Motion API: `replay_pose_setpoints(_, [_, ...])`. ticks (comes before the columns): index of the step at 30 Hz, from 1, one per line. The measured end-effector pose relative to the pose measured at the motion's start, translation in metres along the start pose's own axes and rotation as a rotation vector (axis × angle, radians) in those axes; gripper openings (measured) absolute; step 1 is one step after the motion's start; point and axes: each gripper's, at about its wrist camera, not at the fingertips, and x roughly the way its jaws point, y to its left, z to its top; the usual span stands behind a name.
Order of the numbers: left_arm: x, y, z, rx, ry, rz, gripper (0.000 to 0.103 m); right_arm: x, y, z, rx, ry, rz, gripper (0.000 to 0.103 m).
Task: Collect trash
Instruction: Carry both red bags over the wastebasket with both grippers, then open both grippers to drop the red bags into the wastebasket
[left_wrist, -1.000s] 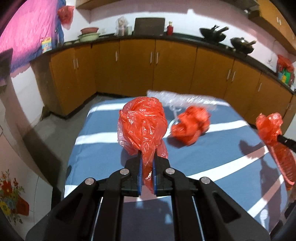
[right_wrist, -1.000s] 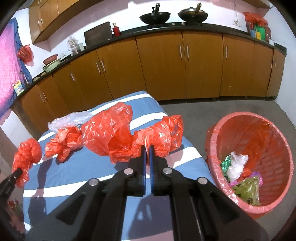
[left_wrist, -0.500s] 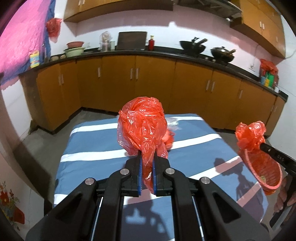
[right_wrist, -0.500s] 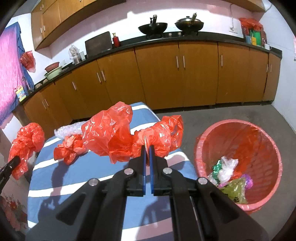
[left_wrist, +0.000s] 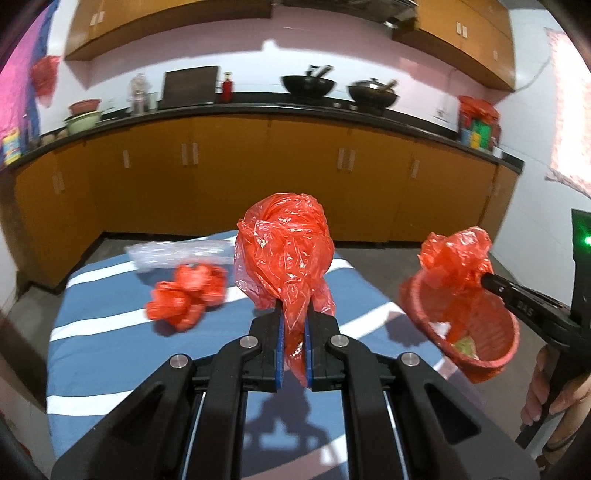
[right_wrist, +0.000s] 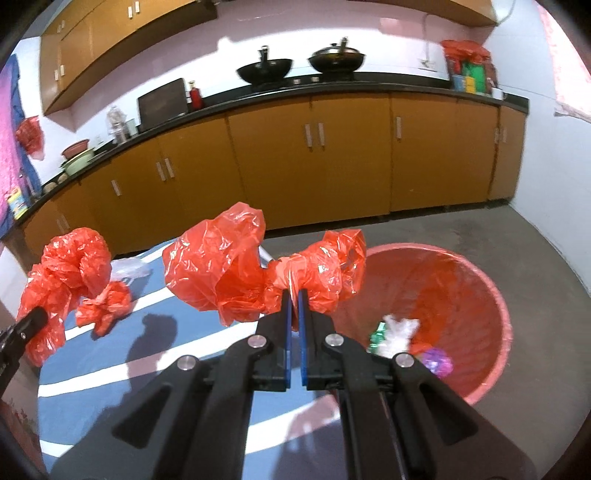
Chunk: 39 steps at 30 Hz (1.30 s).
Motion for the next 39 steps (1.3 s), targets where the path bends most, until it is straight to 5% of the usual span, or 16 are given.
replay_pose_setpoints(39, [0.072,-0.168,-0.005,0.192,0.105,-0.269,0.008,0.005,-0.148,-0.001,0.192,-0.006,-0.233,0.005])
